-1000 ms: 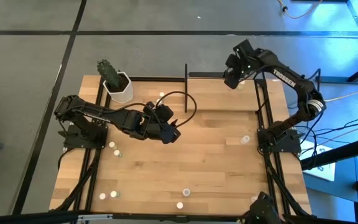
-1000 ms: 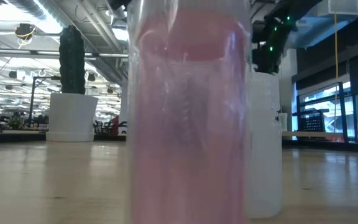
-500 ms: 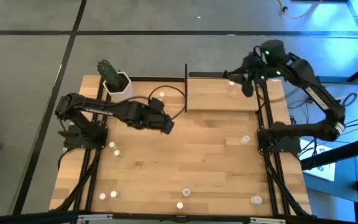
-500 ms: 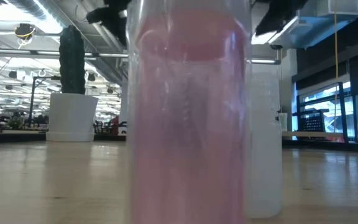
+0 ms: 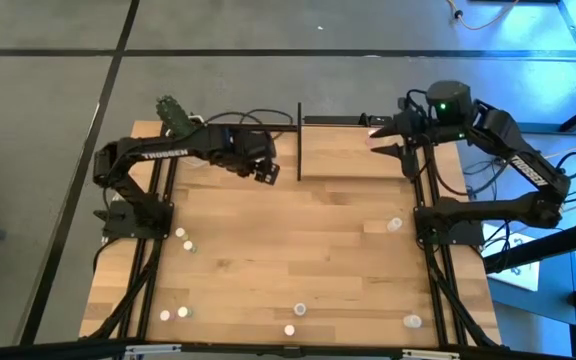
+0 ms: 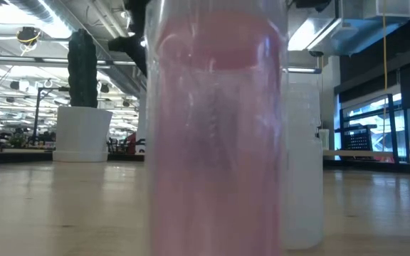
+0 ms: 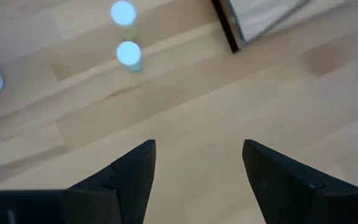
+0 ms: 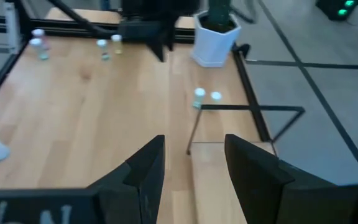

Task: Pick and place medicine bottles onto shelf by color
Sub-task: Put the top green pill bottle on the shelf

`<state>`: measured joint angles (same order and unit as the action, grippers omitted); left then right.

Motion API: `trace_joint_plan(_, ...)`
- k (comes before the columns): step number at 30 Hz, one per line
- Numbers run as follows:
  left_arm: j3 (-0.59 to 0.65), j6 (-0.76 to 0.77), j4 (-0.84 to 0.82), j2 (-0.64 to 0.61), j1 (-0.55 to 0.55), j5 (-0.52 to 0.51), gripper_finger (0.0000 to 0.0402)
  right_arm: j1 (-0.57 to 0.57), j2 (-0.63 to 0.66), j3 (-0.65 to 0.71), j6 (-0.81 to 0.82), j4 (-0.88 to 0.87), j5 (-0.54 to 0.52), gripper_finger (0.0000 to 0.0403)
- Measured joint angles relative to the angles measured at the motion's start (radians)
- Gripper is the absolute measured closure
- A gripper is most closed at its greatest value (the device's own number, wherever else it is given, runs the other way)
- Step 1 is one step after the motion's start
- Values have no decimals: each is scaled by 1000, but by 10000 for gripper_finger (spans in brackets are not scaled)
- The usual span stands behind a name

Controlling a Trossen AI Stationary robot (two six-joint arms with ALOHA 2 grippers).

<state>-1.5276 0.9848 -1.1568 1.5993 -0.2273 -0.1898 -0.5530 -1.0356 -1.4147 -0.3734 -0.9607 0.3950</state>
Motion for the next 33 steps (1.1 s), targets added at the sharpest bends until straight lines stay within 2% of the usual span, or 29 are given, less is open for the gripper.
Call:
trace_joint_plan(6, 0, -38, 11, 0, -69, 9, 167, 48, -7, 0, 0, 0, -1, 233)
trace_joint_plan(12, 58, -51, 77, 1, -78, -10, 168, 55, -7, 0, 1, 0, -1, 233)
trace_joint_plan(24, 265, -108, 317, 1, -134, -9, 168, 55, -8, 0, -1, 36, -2, 233)
trace_joint_plan(33, 414, -178, 514, 1, -163, -87, 168, 55, -8, 0, -1, 37, -50, 233)
